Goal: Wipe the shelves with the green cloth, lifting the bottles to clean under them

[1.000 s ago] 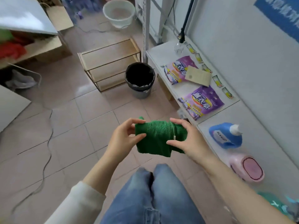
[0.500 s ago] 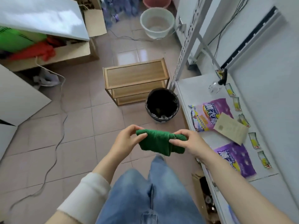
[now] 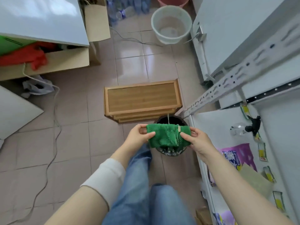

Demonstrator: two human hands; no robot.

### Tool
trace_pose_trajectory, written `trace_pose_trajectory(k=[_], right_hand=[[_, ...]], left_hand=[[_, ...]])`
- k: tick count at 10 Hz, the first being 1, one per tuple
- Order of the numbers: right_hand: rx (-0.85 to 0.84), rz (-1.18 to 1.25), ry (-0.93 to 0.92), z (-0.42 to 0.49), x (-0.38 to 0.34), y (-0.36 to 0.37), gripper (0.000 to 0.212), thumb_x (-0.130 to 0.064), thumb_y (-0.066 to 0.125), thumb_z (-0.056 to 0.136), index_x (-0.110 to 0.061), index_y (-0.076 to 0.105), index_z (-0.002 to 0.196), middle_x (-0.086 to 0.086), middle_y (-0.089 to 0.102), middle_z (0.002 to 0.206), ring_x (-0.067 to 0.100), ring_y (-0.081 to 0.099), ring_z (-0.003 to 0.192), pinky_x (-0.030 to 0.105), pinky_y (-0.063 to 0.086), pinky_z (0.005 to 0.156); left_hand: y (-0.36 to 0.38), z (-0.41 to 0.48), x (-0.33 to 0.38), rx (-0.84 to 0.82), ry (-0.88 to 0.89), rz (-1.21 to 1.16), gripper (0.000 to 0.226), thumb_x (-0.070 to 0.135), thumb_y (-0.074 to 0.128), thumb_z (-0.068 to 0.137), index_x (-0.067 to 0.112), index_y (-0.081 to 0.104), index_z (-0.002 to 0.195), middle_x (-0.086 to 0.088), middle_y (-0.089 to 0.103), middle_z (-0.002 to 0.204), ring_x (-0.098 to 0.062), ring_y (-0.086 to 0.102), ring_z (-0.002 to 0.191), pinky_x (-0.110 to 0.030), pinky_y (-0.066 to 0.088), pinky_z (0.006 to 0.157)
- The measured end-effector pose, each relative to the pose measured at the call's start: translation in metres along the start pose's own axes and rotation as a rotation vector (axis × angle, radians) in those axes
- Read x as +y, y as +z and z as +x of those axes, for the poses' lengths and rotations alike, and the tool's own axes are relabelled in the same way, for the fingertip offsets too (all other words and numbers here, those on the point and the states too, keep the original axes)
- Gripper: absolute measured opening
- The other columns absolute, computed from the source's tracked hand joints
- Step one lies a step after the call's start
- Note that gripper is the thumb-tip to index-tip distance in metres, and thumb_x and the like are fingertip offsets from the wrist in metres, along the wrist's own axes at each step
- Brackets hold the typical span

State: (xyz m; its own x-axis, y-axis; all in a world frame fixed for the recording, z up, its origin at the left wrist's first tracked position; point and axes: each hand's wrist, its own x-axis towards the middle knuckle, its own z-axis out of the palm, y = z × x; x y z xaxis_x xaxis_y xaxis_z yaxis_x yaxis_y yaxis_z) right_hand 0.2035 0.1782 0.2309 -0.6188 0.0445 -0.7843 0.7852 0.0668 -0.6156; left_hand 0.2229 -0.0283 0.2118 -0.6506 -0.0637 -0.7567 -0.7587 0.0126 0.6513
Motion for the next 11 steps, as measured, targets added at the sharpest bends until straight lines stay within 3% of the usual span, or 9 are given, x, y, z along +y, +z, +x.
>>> trace_pose_trajectory(k=[1,2,3,4,6,8,9,10,11], right_hand=[[0.090,-0.003,0.032,0.058,-0.015,0.008,0.043,-0.003,0.064,0.081,-0.008,0.049,0.120,0.003,0.064,0.098,0.025,0.059,0.098,0.046,0.045,0.094],[0.176,-0.040,0.032,0.114,-0.026,0.015,0.049,-0.009,0.068,0.079,-0.012,0.049,0.124,0.012,0.060,0.123,0.027,0.057,0.111,0.044,0.043,0.100],[0.243,-0.069,-0.016,0.198,-0.026,0.021,0.049,-0.011,0.065,0.082,-0.011,0.047,0.127,0.014,0.049,0.135,0.026,0.046,0.125,0.037,0.036,0.103],[0.304,-0.113,-0.054,0.281,-0.018,0.026,0.046,-0.011,0.063,0.084,-0.010,0.047,0.127,0.014,0.046,0.138,0.025,0.043,0.128,0.035,0.035,0.103],[0.384,-0.288,-0.101,0.375,0.003,0.022,0.041,-0.015,0.061,0.085,-0.015,0.051,0.125,0.007,0.053,0.133,0.022,0.048,0.123,0.034,0.037,0.101],[0.371,-0.409,-0.086,0.388,0.016,0.019,0.042,-0.016,0.059,0.087,-0.016,0.048,0.128,0.006,0.054,0.133,0.021,0.050,0.121,0.032,0.038,0.098],[0.467,-0.575,-0.176,0.381,0.013,0.020,0.044,-0.017,0.059,0.086,-0.018,0.047,0.129,0.006,0.052,0.131,0.022,0.050,0.118,0.034,0.039,0.098],[0.461,-0.904,-0.444,0.378,0.000,0.032,0.042,-0.016,0.058,0.085,-0.016,0.049,0.126,0.006,0.049,0.127,0.024,0.046,0.117,0.037,0.038,0.099],[0.321,-1.284,-0.686,0.362,0.003,0.044,0.041,-0.003,0.069,0.072,-0.008,0.059,0.111,0.013,0.059,0.110,0.032,0.055,0.103,0.042,0.045,0.084]], left_hand=[[0.000,0.066,0.017,0.033,-0.039,0.039,0.050,0.014,0.072,0.078,0.002,0.050,0.121,-0.017,0.060,0.118,-0.026,0.061,0.102,-0.033,0.051,0.080],[0.005,0.123,0.028,0.064,-0.039,0.083,0.043,0.016,0.071,0.078,0.006,0.052,0.115,-0.017,0.060,0.115,-0.021,0.058,0.093,-0.034,0.052,0.077],[0.017,0.203,0.024,0.078,-0.011,0.115,0.032,0.021,0.070,0.080,0.017,0.049,0.105,-0.012,0.058,0.108,-0.018,0.057,0.082,-0.041,0.054,0.083],[0.032,0.280,0.012,0.092,-0.009,0.136,0.031,0.023,0.069,0.081,0.019,0.047,0.103,-0.010,0.056,0.105,-0.012,0.056,0.068,-0.045,0.054,0.085],[0.061,0.360,-0.010,0.129,-0.056,0.154,0.039,0.021,0.066,0.083,0.012,0.049,0.117,-0.007,0.052,0.102,-0.017,0.056,0.067,-0.037,0.054,0.082],[0.066,0.373,-0.021,0.208,-0.067,0.215,0.037,0.023,0.063,0.085,0.017,0.050,0.120,-0.004,0.057,0.104,-0.024,0.063,0.089,-0.038,0.050,0.091],[0.060,0.366,-0.020,0.245,-0.018,0.402,0.039,0.025,0.061,0.086,0.016,0.049,0.122,-0.004,0.060,0.118,-0.018,0.055,0.101,-0.028,0.042,0.088],[0.058,0.363,-0.006,0.310,0.164,0.704,0.042,0.024,0.058,0.088,0.015,0.045,0.127,-0.005,0.052,0.126,-0.022,0.046,0.119,-0.032,0.039,0.095],[0.050,0.346,-0.007,0.241,0.384,0.968,0.039,0.018,0.056,0.087,0.012,0.047,0.125,-0.007,0.054,0.120,-0.025,0.048,0.114,-0.032,0.039,0.092]])
